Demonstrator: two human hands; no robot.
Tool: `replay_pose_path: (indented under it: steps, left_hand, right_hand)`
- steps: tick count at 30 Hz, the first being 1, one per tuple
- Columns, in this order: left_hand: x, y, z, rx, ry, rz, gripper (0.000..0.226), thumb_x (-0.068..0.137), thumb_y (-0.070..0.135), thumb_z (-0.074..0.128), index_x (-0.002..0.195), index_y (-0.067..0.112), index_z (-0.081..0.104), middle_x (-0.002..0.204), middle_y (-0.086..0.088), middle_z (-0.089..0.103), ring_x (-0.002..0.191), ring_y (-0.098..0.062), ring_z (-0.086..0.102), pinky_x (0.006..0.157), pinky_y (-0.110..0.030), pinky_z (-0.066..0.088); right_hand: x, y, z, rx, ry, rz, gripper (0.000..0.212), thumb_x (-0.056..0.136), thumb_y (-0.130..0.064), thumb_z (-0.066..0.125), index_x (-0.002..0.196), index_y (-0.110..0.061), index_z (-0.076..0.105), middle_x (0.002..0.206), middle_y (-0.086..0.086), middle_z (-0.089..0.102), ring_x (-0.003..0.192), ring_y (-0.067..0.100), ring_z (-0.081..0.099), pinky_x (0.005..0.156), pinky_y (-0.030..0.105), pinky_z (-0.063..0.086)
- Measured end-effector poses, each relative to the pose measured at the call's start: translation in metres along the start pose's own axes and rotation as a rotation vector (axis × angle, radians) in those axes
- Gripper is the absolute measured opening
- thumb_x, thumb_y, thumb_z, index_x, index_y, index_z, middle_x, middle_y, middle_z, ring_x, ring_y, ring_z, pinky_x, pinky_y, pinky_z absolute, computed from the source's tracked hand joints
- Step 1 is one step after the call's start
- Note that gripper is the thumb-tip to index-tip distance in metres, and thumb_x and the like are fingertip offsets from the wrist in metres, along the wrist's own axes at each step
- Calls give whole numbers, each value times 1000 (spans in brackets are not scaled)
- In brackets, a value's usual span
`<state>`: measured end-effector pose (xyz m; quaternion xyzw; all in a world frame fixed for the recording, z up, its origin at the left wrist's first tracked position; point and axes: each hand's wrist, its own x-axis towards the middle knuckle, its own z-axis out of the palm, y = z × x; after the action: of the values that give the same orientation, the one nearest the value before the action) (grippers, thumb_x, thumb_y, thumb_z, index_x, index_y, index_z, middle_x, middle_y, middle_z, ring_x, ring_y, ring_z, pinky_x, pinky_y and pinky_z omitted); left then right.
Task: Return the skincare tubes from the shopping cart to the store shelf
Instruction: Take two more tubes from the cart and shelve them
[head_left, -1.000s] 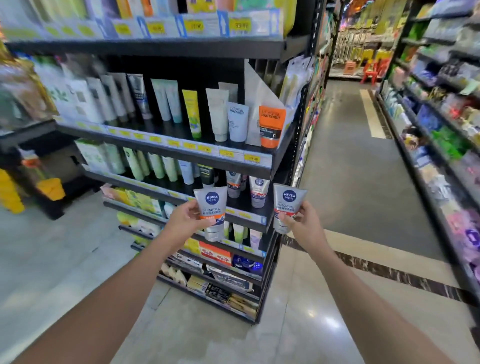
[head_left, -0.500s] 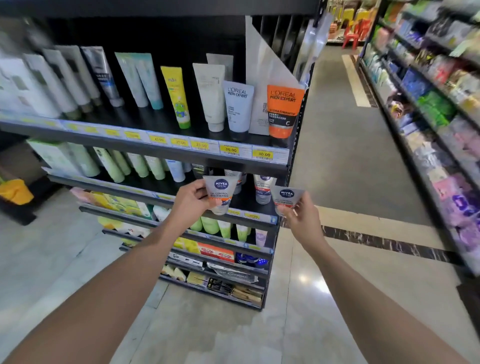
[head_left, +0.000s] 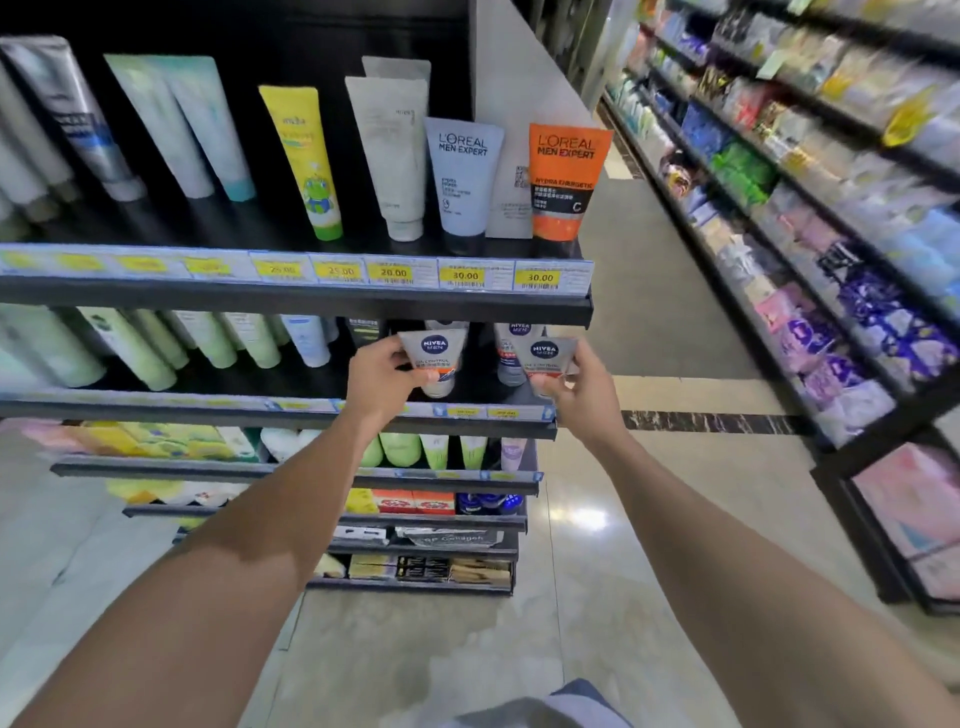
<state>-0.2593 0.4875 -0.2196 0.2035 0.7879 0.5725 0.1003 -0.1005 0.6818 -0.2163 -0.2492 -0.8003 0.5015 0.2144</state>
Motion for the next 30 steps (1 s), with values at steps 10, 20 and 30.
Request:
replay_pose_path:
  steps: [10, 20, 30]
  left_hand:
    - [29, -25, 3, 52, -81, -72, 41, 70, -4, 82, 107, 4, 68, 106, -8, 72, 93, -16, 67, 82, -26, 52]
    - [34, -40, 10, -17, -132, -81, 47, 73, -5, 80, 115, 7, 63, 107, -5, 70, 99, -17, 67, 93, -35, 53]
    - [32, -41, 10, 54, -112, -22, 49, 74, 0, 81, 119, 10, 62, 105, 3, 69, 100, -13, 65, 91, -28, 51]
  right_hand:
    - [23, -20, 25, -102, -10, 160, 45, 82, -11, 76, 123, -13, 57, 118, 1, 65, 99, 17, 60, 86, 31, 49]
    - [32, -2, 35, -168, 8, 230, 44, 82, -12, 77, 121, -14, 59, 121, 5, 68, 110, 24, 64, 92, 43, 55]
    - [31, 13, 41, -195, -14, 205, 42, 78, -23, 81, 115, -15, 63, 113, 1, 71, 99, 18, 67, 89, 35, 54]
